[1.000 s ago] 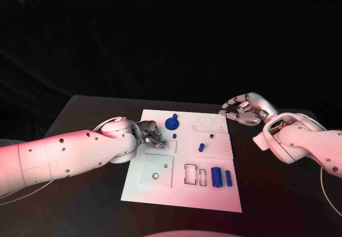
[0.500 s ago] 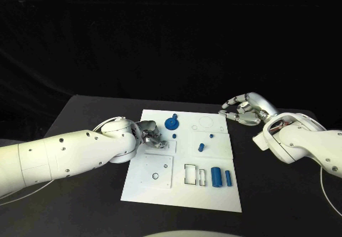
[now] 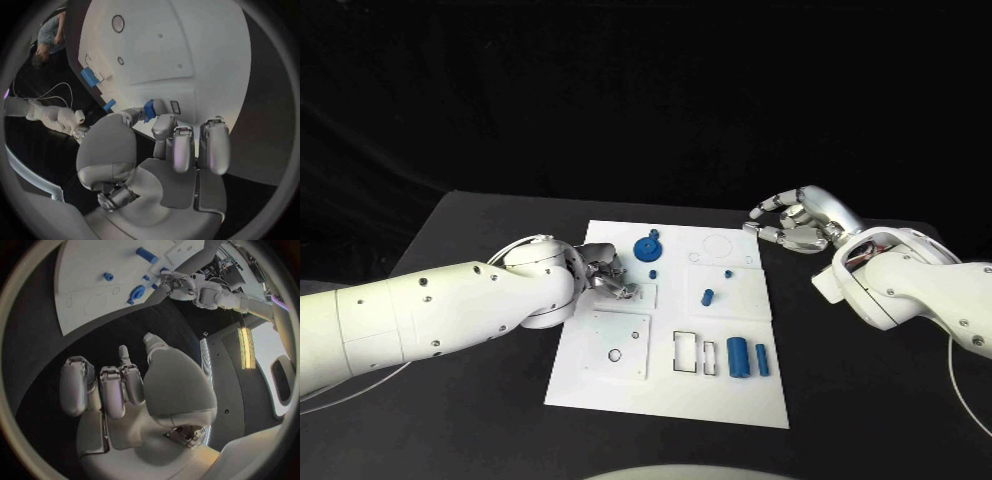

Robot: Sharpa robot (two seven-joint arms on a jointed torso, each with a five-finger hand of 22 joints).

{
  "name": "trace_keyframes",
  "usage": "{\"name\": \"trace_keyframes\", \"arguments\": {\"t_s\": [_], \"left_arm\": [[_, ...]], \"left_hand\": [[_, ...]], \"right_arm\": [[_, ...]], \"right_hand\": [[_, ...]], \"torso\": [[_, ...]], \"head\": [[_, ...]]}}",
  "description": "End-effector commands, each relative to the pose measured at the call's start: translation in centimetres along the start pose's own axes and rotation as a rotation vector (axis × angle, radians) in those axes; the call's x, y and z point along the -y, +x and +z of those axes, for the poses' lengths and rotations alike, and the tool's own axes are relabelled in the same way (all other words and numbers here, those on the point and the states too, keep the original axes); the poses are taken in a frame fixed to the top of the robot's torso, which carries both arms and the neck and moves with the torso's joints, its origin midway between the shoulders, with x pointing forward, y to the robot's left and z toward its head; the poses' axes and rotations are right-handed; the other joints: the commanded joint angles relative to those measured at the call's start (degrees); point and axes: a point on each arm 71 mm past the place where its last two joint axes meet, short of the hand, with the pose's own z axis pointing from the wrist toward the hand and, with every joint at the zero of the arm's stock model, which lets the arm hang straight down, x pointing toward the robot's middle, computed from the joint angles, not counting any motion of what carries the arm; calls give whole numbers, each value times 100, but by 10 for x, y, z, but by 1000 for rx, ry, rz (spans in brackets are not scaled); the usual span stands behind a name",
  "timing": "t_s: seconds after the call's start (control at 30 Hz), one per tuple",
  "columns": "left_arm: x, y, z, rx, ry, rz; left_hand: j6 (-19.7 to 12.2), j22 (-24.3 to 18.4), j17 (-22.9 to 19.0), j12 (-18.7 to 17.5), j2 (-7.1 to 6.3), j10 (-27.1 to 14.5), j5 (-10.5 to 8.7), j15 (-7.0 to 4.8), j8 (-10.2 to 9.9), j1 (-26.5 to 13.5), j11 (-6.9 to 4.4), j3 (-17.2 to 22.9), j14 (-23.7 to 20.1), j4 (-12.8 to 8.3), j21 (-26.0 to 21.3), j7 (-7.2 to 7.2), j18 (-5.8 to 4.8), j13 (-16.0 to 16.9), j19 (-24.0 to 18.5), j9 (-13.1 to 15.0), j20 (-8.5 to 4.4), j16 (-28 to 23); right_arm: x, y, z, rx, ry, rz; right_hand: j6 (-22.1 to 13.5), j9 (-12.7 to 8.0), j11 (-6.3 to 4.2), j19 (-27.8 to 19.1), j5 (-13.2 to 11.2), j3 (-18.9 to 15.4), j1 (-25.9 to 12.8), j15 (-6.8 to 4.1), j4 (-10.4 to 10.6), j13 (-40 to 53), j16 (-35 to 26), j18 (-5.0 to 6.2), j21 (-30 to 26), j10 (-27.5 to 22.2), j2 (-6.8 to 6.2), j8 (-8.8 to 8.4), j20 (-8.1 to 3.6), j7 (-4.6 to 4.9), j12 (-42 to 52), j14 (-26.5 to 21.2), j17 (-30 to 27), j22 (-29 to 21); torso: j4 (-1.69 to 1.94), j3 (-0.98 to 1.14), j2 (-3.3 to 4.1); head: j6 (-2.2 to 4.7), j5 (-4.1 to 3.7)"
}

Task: Assemble the parts on the task board

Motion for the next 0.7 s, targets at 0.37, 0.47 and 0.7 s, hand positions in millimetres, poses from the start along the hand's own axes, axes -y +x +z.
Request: {"name": "trace_keyframes", "arguments": {"t_s": [0.37, 0.47, 0.7], "left_arm": [[-1, 11, -2, -97, -7, -15], [-1, 10, -2, -99, -8, -15], [-1, 8, -2, -97, -8, -16]], "left_hand": [[17, 88, 1510, 29, -11, 39, 19, -17, -16, -96, -6, -97, 606, -3, 25, 17, -56, 10, 78, -12, -17, 19], [18, 86, 1510, 27, -10, 38, 20, -17, -19, -115, -6, -120, 606, -1, 23, 17, -56, 9, 76, -14, -17, 19], [24, 90, 1510, 25, 0, 36, 23, -16, -27, -183, -5, -190, 606, 1, 24, 18, -56, 9, 78, -21, -17, 19]], "right_arm": [[-1, 2, 0, -14, -11, -9], [-1, 2, 0, -14, -10, -9], [0, 2, 0, -14, -10, -9]], "right_hand": [[-29, 8, -26, -1, 7, -31, -63, -28, 15, 718, -35, 37, -30, -3, 16, 40, -38, -7, -18, 450, 840, 554], [-29, 8, -26, -1, 7, -31, -63, -28, 15, 718, -35, 37, -30, -3, 16, 40, -38, -7, -18, 450, 840, 554], [-33, 7, -27, 0, 14, -38, -88, -28, 15, 720, -33, 37, -32, -1, 22, 46, -39, -8, -15, 452, 849, 555]], "torso": [[-8, 7, 3], [-4, 5, 4], [4, 6, 2]], "head": [[8, -5], [8, -8], [5, -8]]}}
